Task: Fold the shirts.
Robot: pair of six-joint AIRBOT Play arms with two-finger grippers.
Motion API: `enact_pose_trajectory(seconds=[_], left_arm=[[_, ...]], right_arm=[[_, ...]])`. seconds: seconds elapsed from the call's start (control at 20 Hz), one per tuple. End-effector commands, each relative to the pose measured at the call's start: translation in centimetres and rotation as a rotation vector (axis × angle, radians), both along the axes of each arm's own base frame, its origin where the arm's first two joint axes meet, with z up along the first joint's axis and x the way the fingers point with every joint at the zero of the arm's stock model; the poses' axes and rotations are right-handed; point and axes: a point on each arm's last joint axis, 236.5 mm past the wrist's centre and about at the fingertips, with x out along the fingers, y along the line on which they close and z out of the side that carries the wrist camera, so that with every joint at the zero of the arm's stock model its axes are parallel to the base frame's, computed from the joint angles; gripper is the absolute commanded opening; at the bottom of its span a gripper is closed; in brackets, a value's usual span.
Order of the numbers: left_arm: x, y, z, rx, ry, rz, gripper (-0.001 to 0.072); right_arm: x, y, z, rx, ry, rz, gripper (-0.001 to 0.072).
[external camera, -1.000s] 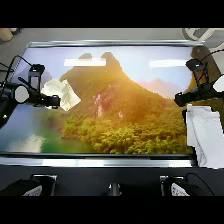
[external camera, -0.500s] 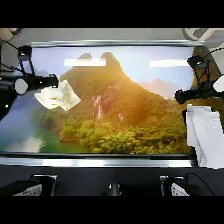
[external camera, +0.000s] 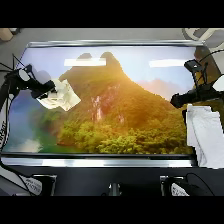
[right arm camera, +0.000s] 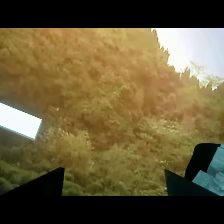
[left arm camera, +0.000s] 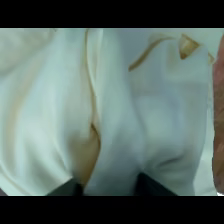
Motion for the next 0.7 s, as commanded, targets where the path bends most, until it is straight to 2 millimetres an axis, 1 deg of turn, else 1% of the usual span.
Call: enact_pose_trajectory(seconds=[0.0, 0.05, 0.1, 0.15, 0.2, 0.25, 0.3, 0.35, 0.4, 0.45, 0.5, 0.55, 0.6, 0.65], left_arm=[[0.3, -2.3, -1.0, -0.058, 0.019, -0.027, 0.0037], [1.1, -3.1, 0.8, -0.073, -0.035, -0.055, 0.0025], [2.4, -4.2, 4.4, -0.07, -0.149, -0.136, 0.0025], [3.3, -5.3, 9.0, -0.052, -0.276, -0.22, 0.0025], [3.4, -6.9, 14.9, -0.021, -0.42, -0.311, 0.0025], [2.5, -8.4, 20.7, 0.013, -0.548, -0.38, 0.0025], [0.5, -10.2, 26.9, 0.047, -0.683, -0.434, 0.0025], [-2.0, -12.0, 32.2, 0.059, -0.799, -0.467, 0.0025], [-5.4, -13.9, 37.2, 0.058, -0.912, -0.502, 0.0025], [-8.6, -15.7, 41.0, 0.041, -1.002, -0.532, 0.0025], [-11.8, -17.5, 44.3, 0.008, -1.089, -0.558, 0.0025], [-14.5, -19.2, 46.6, -0.018, -1.154, -0.599, 0.0024], [-16.4, -20.5, 47.6, -0.037, -1.184, -0.636, 0.0025], [-17.4, -21.6, 47.7, -0.062, -1.18, -0.653, 0.0025]], right_arm=[[-0.5, 0.3, 0.1, 0.0, 0.009, 0.022, 0.0591], [-0.4, 0.2, 0.8, -0.015, -0.012, 0.042, 0.0542], [-0.1, -0.1, 2.3, -0.045, -0.063, 0.064, 0.0541], [0.4, -0.4, 4.3, -0.081, -0.132, 0.082, 0.0541], [1.0, -0.9, 7.2, -0.127, -0.221, 0.09, 0.0541], [1.3, -1.4, 10.4, -0.166, -0.317, 0.083, 0.0541], [1.4, -1.8, 14.2, -0.201, -0.424, 0.068, 0.0539], [1.1, -1.9, 17.8, -0.222, -0.521, 0.058, 0.0539], [0.3, -1.8, 21.5, -0.237, -0.616, 0.048, 0.0539], [-0.8, -1.6, 24.5, -0.25, -0.689, 0.042, 0.0539], [-2.2, -1.4, 27.1, -0.261, -0.758, 0.035, 0.0539], [-3.6, -1.2, 29.0, -0.263, -0.808, 0.026, 0.0539], [-5.0, -1.0, 30.4, -0.268, -0.842, 0.023, 0.0539], [-6.3, -0.8, 31.0, -0.271, -0.854, 0.024, 0.0539]])
